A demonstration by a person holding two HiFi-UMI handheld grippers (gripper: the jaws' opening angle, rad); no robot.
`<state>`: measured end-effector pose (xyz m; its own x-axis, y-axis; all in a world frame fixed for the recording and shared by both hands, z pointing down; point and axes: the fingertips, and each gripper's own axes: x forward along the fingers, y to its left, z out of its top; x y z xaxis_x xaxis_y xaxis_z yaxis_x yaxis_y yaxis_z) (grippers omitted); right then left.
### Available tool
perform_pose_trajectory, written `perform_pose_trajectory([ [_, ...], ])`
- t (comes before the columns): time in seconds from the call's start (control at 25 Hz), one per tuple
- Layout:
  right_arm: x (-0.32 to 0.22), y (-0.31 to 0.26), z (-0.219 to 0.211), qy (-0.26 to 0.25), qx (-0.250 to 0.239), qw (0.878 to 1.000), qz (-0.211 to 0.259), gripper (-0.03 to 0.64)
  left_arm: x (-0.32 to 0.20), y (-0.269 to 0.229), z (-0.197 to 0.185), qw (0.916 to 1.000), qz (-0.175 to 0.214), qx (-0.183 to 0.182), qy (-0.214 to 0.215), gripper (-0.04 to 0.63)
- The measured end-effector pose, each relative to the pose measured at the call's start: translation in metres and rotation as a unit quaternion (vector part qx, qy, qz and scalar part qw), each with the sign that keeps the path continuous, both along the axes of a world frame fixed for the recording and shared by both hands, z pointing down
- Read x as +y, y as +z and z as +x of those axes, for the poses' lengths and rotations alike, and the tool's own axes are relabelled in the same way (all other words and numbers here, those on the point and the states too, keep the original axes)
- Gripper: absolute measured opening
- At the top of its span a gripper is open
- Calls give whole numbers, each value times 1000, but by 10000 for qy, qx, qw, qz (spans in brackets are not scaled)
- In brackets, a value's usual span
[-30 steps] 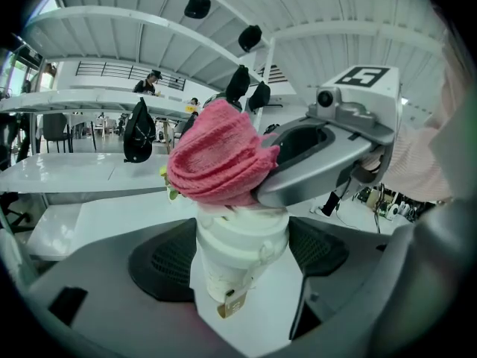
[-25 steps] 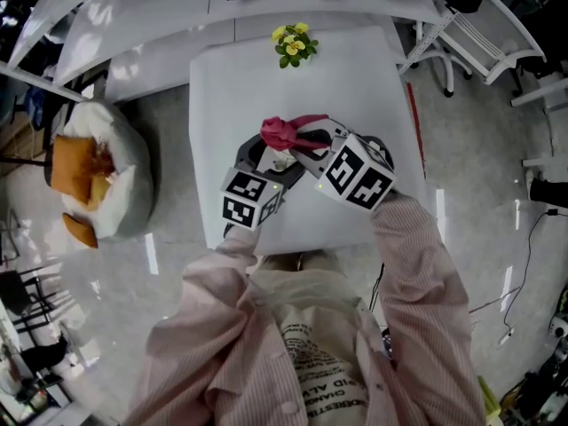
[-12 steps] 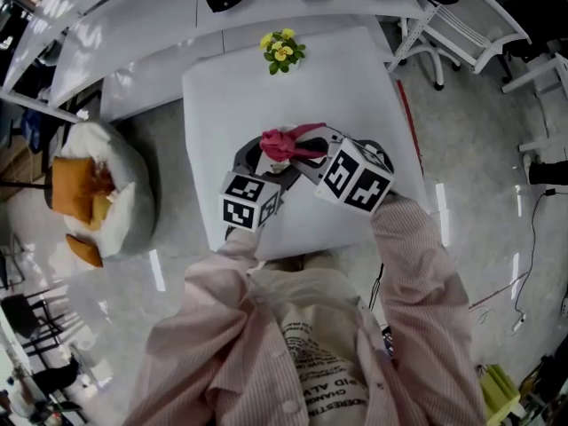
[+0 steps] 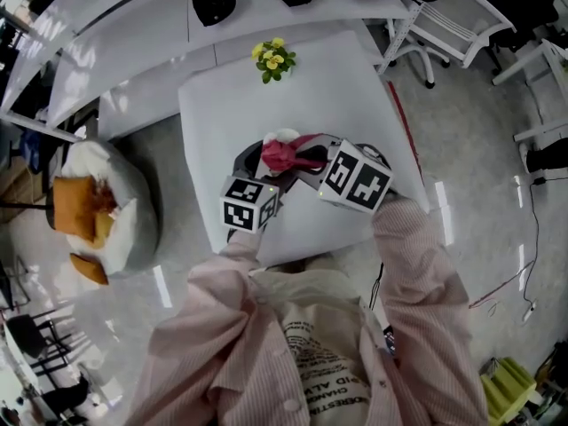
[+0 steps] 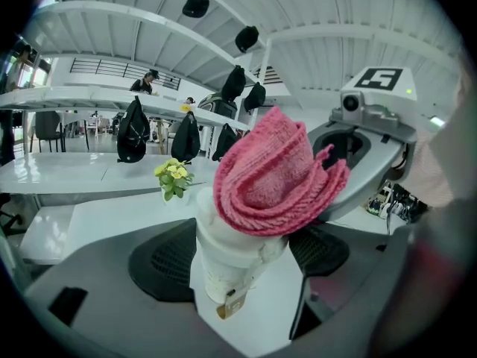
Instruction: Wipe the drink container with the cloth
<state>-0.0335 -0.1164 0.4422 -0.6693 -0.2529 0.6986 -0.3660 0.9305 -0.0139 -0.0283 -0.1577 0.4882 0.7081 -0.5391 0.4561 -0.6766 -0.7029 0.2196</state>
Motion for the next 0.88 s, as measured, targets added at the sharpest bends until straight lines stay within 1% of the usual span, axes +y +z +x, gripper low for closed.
perform_pose_trajectory([
  [0.16,3,-2,2,123,-104,9998,-76,49,0,0,0,10000,1,20,18,387],
  [0.28,4,-6,4,301,-318,9990,-91,49,0,-1,0,10000,13,38,24,387],
  [0.36,3,-11,8,533,-627,9966,-41,49,0,-1,1,10000,20,53,21,387],
  [0.44,1,-20,15,899,-1106,9898,5,49,0,-2,1,10000,31,62,21,387],
  [0.52,-2,-30,24,1344,-1677,9766,-13,49,0,-2,1,10000,38,68,29,387],
  [0.6,-4,-38,34,1769,-2146,9605,-34,49,0,-2,0,10000,48,76,35,386],
  [0.76,-4,-42,55,2445,-2675,9320,15,49,0,-3,0,10000,49,67,37,387],
  [0.84,-4,-41,66,2801,-2952,9134,31,49,0,-3,0,9999,70,77,37,387],
  [0.88,-5,-40,71,2988,-3121,9018,9,49,0,-3,-1,9999,78,85,38,387],
])
